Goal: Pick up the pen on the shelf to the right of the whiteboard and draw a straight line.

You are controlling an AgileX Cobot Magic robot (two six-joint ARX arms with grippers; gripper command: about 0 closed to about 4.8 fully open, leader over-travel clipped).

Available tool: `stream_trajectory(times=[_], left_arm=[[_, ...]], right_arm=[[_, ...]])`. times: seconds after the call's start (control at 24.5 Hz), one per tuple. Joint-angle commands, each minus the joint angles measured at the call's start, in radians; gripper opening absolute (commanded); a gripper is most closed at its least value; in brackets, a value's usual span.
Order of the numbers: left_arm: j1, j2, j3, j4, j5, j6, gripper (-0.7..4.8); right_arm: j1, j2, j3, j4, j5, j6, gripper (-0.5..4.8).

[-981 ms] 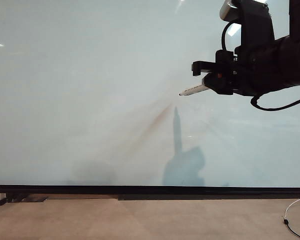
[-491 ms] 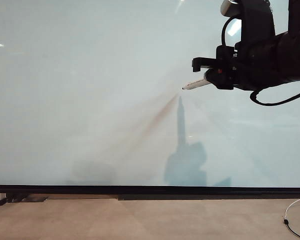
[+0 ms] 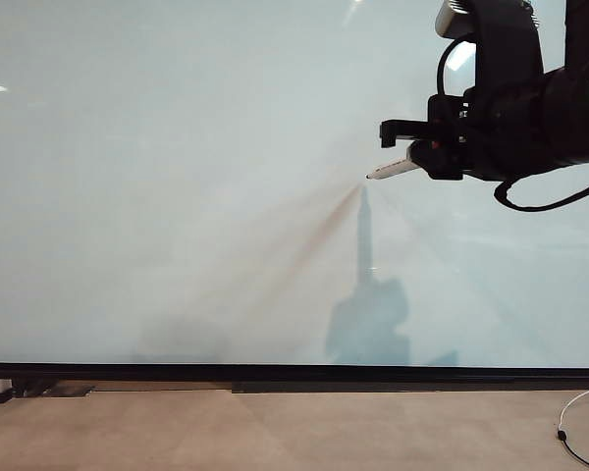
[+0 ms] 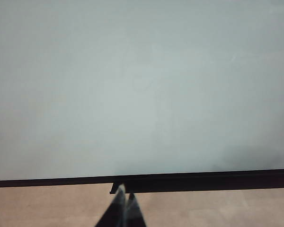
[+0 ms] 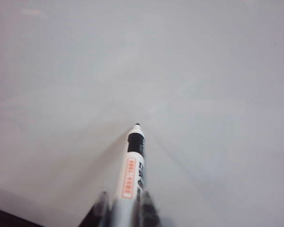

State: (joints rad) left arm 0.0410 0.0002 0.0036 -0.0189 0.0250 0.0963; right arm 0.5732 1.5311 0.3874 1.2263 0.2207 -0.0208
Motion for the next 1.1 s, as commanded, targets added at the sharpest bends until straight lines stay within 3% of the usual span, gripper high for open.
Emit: stream_trajectory(times=[0.04, 1.1], left_arm=[[0.000, 0.000, 0.003, 0.012, 0.001, 0.000, -0.05], [0.000, 0.000, 0.003, 0.012, 0.001, 0.000, -0.05]], right_arm=[[-0.006, -0.003, 0.004, 0.029, 0.010, -0.006, -0.08], [-0.059, -0.003, 0.002, 0.023, 0.051, -0.059, -0.08]])
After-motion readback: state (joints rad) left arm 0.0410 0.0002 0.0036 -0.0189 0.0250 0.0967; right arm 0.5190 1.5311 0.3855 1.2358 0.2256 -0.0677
